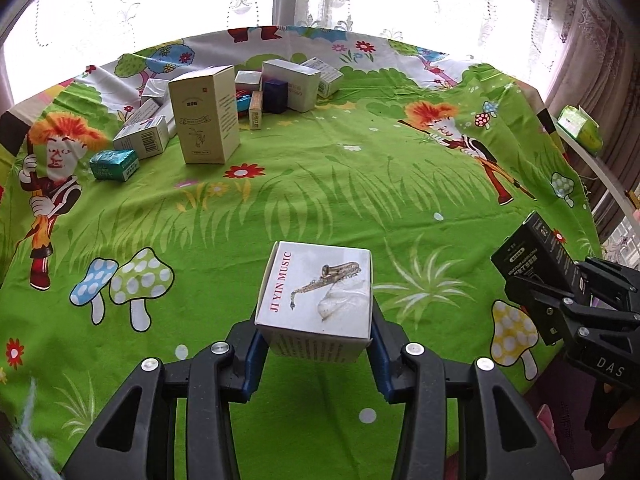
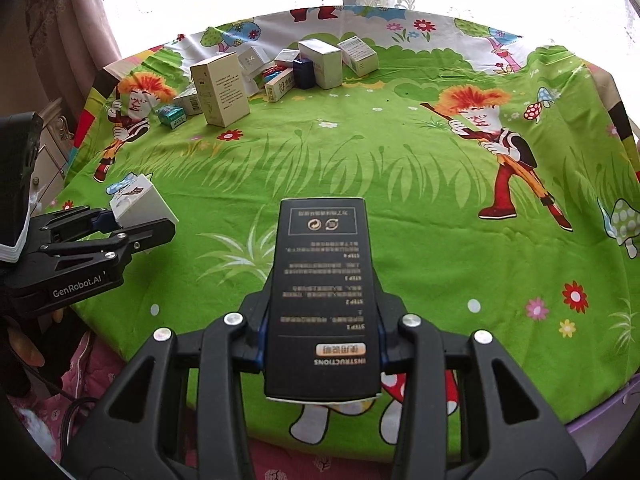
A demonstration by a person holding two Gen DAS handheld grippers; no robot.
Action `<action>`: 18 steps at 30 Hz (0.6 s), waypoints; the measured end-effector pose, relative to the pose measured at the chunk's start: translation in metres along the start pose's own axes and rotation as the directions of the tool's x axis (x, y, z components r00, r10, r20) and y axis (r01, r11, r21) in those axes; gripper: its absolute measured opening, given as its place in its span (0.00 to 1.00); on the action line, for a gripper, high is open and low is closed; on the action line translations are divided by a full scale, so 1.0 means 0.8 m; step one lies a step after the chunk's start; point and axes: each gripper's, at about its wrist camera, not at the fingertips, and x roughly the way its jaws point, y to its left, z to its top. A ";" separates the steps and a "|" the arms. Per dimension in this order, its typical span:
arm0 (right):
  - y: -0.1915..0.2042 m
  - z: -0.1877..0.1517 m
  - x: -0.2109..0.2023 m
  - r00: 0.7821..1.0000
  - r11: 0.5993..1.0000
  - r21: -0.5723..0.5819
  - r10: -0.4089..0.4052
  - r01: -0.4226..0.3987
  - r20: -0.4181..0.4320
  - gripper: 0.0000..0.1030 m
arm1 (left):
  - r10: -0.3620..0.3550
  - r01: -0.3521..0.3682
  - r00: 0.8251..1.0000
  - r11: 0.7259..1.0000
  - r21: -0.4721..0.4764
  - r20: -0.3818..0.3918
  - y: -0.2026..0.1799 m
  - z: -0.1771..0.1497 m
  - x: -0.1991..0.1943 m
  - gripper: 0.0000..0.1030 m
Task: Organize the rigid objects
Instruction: 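Carry both held boxes over to the open purple-rimmed cardboard box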
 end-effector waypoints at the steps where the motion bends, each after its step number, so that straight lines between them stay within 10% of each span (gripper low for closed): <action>1: -0.003 -0.004 -0.006 1.000 1.000 0.005 -0.003 0.003 0.006 0.41 | -0.004 0.004 1.000 1.000 0.010 -0.001 -0.006 0.000 -0.001 0.43; 18: -0.071 -0.062 -0.083 0.997 0.991 0.121 -0.058 0.052 0.049 0.41 | -0.081 0.088 0.996 0.965 0.247 -0.038 -0.137 -0.012 -0.010 0.43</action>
